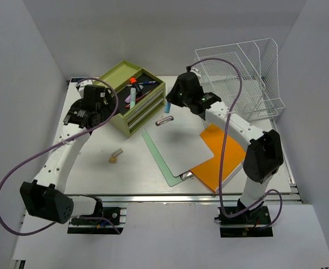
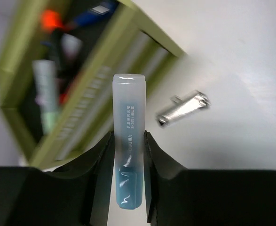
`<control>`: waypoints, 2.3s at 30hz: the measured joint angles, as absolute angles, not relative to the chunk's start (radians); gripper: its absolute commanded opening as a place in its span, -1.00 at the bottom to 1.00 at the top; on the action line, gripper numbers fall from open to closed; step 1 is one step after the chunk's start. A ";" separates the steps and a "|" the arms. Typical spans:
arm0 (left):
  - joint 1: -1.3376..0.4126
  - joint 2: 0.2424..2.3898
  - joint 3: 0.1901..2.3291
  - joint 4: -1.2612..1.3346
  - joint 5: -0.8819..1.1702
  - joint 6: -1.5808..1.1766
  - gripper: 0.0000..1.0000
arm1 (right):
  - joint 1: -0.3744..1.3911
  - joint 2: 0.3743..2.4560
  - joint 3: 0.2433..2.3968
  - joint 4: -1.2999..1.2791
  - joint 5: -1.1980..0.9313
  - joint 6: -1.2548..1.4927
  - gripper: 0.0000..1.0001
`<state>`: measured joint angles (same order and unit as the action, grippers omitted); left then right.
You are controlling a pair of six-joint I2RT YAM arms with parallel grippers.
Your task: Organize the desk
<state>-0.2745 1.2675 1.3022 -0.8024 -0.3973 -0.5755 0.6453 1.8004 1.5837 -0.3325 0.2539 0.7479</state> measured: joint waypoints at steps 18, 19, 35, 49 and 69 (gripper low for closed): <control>-0.015 1.382 1.316 -0.774 -0.168 -0.612 0.96 | 0.726 2.279 2.106 -0.086 0.255 0.778 -0.80; -0.001 1.386 1.316 -0.773 -0.164 -0.615 0.96 | 0.726 2.283 2.105 -0.086 0.261 0.780 -0.64; 0.202 1.608 1.448 -0.634 -0.016 -0.706 0.96 | 0.726 2.157 1.999 -0.026 0.333 0.728 0.60; 0.214 1.991 1.678 -0.508 0.087 -0.778 0.80 | 0.686 1.985 1.893 -0.118 0.383 0.577 0.78; 0.220 2.054 1.656 -0.300 0.193 -0.741 -0.17 | 0.623 2.178 2.009 -0.260 0.310 0.570 0.57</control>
